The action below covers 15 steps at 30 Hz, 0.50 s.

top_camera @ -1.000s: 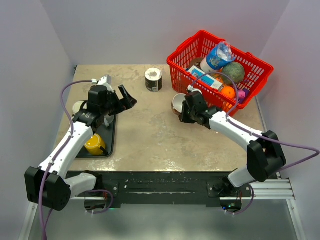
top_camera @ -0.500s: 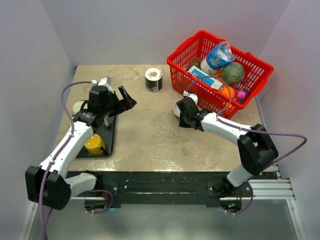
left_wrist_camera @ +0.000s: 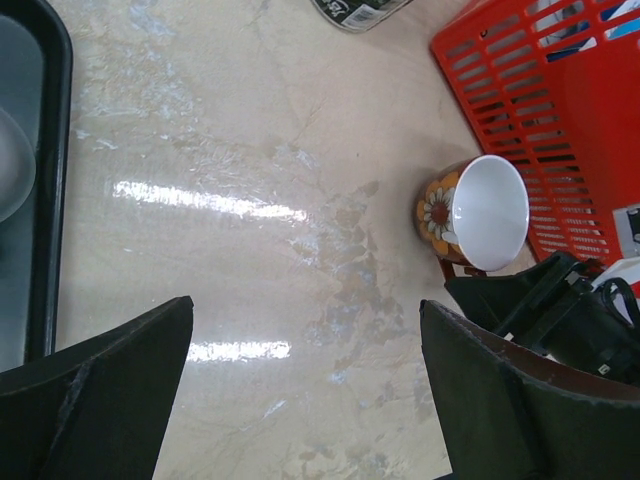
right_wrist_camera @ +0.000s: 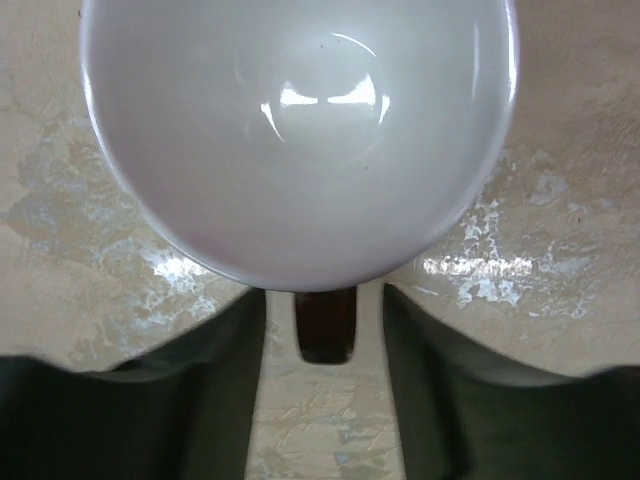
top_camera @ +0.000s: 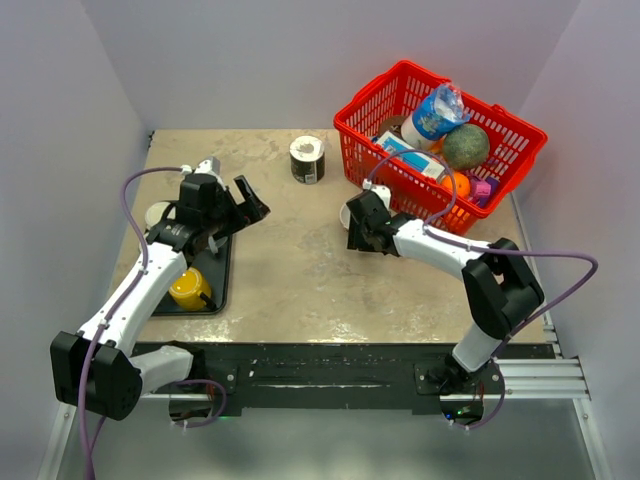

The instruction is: Turn the mug right side up

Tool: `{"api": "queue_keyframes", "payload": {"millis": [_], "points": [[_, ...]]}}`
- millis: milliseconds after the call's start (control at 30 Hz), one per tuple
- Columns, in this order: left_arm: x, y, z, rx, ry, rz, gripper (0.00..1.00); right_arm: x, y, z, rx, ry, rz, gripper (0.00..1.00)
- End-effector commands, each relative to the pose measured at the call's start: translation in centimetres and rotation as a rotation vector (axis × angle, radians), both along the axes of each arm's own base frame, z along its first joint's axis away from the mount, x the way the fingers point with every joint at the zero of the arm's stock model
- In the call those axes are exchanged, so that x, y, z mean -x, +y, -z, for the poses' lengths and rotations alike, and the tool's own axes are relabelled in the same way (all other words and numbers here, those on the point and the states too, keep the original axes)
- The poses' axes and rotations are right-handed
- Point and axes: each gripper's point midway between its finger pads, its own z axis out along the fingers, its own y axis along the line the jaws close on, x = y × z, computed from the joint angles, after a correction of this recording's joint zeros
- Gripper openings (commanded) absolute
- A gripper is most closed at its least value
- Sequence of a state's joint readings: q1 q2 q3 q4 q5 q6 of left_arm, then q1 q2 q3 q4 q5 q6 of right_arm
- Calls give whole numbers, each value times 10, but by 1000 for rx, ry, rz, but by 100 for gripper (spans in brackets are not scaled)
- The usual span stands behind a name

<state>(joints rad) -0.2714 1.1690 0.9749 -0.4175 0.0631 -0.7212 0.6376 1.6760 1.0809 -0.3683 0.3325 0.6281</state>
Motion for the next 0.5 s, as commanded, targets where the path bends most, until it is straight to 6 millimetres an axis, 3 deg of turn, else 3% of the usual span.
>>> {"api": "queue_keyframes", "payload": {"millis": [0,100,233,333,467], "points": [[-4,6,-13,-24,-24,-34,99,-22,5,-36,-44,-117,31,60],[-9,10,-23,-76,-69,-8,99,-24,7,-40,-35,-116,18,69],[-14,35,-37,-210,-99,-74,99,-22,5,-49,-21,-104,12,79],[-6,56,-30,-267,-47,-171,99,-21,5,-69,-30,-119,5,87],[16,80,2,-327,85,-293,99,-22,9,-94,-65,-141,-8,95]]}}
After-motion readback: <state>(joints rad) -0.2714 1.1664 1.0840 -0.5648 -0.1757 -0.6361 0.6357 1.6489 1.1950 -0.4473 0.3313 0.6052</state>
